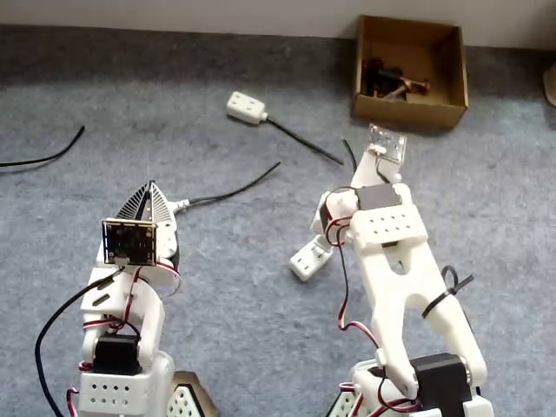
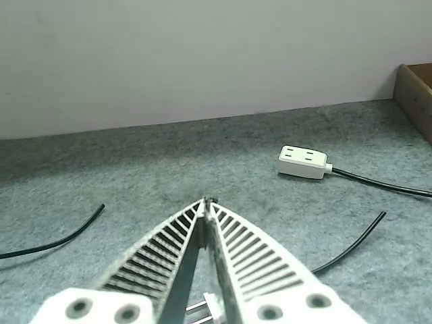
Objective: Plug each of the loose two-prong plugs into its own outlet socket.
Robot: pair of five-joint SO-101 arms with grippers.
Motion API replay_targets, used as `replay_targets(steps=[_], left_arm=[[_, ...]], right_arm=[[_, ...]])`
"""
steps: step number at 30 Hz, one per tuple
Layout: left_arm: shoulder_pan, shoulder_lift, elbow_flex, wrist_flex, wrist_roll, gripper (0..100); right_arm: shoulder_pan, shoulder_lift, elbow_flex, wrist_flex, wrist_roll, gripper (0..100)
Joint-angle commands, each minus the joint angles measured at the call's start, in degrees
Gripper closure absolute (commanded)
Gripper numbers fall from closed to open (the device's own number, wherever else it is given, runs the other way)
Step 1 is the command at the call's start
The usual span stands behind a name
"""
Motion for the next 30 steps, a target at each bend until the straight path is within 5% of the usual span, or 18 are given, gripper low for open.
replay_targets(steps=[1,30], left_arm=[[-0.4,-0.7,-0.7,-1.3,0.2,99],[-0.4,-0.7,-0.8,-1.3,0.2,99]], right_arm=[[-0.7,-0.7,-0.5,-2.2,0.4,99.3],[-1.1,-0.9,2.9,-1.5,0.2,99.3]])
